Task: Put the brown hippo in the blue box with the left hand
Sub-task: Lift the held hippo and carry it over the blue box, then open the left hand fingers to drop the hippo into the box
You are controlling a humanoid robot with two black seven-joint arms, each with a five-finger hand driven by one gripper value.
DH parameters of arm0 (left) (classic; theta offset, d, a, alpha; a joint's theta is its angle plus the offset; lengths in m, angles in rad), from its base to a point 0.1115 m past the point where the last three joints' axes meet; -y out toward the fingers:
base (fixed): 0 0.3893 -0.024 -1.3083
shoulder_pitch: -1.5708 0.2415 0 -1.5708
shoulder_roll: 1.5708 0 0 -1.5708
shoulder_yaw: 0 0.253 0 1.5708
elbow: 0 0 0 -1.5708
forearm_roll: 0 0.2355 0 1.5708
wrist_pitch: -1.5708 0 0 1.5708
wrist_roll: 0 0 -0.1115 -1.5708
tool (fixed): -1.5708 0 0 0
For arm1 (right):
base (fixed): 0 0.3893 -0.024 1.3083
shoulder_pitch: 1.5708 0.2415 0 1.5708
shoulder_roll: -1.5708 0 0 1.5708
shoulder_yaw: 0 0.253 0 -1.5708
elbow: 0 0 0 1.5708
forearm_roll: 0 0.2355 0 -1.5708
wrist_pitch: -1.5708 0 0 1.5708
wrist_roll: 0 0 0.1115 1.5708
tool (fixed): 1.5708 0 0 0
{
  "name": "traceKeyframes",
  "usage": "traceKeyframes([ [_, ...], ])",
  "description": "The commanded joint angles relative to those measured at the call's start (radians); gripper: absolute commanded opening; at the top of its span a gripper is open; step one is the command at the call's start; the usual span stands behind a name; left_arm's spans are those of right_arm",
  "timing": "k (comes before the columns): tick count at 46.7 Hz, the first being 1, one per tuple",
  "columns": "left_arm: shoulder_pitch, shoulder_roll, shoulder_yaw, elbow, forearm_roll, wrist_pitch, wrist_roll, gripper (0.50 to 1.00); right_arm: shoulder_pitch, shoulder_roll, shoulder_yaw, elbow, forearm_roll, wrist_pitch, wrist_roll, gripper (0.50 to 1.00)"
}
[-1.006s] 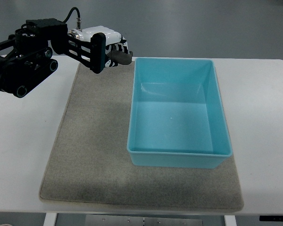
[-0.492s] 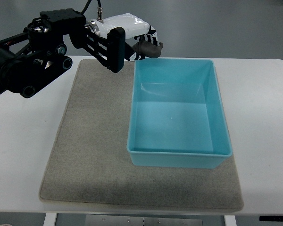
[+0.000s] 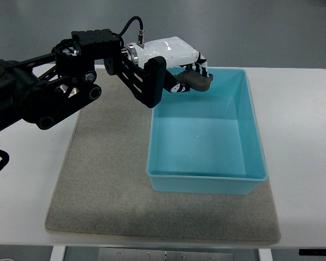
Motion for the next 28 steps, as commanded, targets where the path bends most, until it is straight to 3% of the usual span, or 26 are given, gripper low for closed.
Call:
traceKeyframes([
  [1, 0.012, -0.002, 0.022, 0.000, -0.001, 0.000, 0.000, 0.500, 0.000, 0.000, 0.000, 0.000, 0.000, 0.000, 0.000, 0.936],
  [28, 0.060, -0.034, 0.062, 0.003, -0.001, 0.000, 0.000, 0.500, 0.000, 0.000, 0.000, 0.000, 0.000, -0.001, 0.000, 0.936],
])
